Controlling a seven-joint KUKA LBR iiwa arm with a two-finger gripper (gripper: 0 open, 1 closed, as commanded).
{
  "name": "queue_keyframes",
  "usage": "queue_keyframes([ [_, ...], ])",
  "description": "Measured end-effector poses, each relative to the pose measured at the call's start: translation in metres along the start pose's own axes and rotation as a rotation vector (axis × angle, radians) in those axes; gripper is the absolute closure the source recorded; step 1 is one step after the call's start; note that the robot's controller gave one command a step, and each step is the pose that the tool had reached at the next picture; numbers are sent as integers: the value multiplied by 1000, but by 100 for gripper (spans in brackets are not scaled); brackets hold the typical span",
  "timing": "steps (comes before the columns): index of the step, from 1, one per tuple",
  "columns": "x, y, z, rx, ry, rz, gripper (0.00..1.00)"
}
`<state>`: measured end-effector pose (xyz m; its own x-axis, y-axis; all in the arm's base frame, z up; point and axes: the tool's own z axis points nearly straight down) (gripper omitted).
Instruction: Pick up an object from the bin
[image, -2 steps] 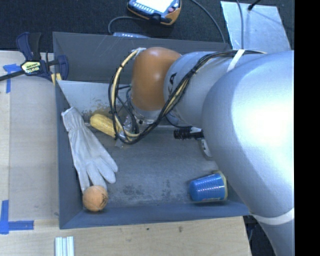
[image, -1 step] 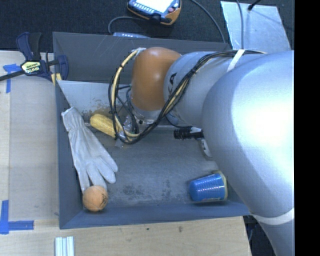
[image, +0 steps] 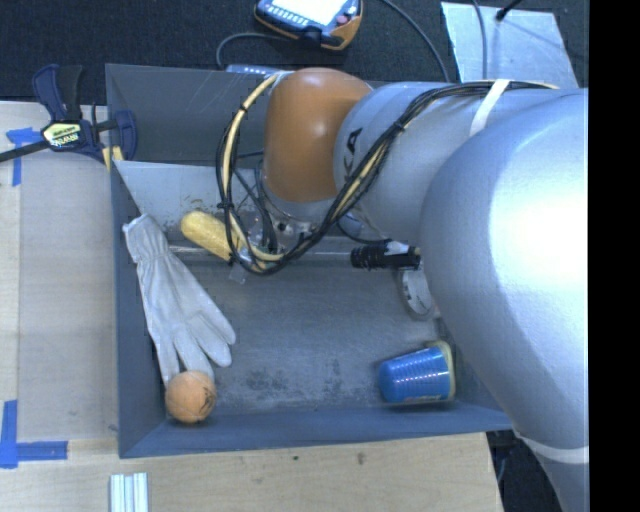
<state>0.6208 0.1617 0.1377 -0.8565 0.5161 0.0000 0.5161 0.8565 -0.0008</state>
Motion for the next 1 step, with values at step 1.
queue_keyframes([
  [1,0,-3,-37,-8,-6,6,100],
])
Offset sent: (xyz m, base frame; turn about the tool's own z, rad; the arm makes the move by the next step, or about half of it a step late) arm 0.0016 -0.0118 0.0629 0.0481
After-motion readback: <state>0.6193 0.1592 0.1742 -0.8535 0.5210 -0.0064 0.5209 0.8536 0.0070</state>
